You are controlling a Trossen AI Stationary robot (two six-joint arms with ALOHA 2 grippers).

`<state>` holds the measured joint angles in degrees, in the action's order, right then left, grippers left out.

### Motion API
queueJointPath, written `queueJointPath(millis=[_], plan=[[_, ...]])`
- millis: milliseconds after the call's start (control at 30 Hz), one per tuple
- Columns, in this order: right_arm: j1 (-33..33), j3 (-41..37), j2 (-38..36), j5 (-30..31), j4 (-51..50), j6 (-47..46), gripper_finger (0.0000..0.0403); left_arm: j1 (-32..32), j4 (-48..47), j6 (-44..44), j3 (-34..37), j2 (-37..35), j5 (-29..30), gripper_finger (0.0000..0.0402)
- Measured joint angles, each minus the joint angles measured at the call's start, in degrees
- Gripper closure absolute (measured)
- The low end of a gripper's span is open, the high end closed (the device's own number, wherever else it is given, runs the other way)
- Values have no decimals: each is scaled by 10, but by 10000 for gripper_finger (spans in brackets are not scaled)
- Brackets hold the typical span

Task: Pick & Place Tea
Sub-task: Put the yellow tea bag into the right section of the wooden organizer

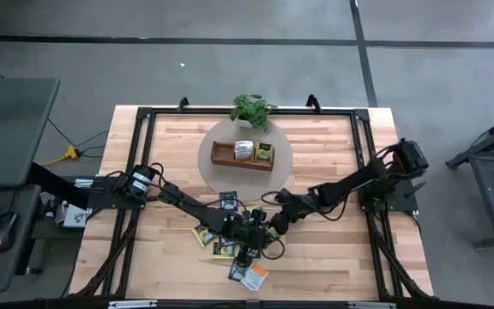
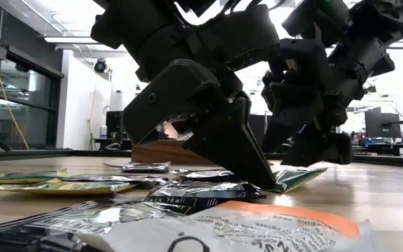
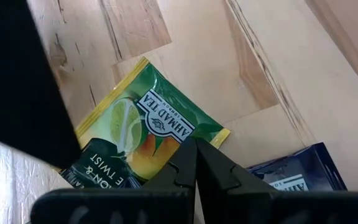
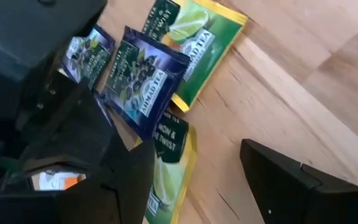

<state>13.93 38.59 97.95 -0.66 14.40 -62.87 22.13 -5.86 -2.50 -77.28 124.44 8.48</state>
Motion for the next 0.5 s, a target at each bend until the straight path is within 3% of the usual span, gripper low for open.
queueJointPath(millis=[300,500], plan=[[-12,0,3,-14,10,13,170,0,0,7,0,0,0,402],[-12,-1,3,-18,13,14,218,0,0,8,0,0,0,402]])
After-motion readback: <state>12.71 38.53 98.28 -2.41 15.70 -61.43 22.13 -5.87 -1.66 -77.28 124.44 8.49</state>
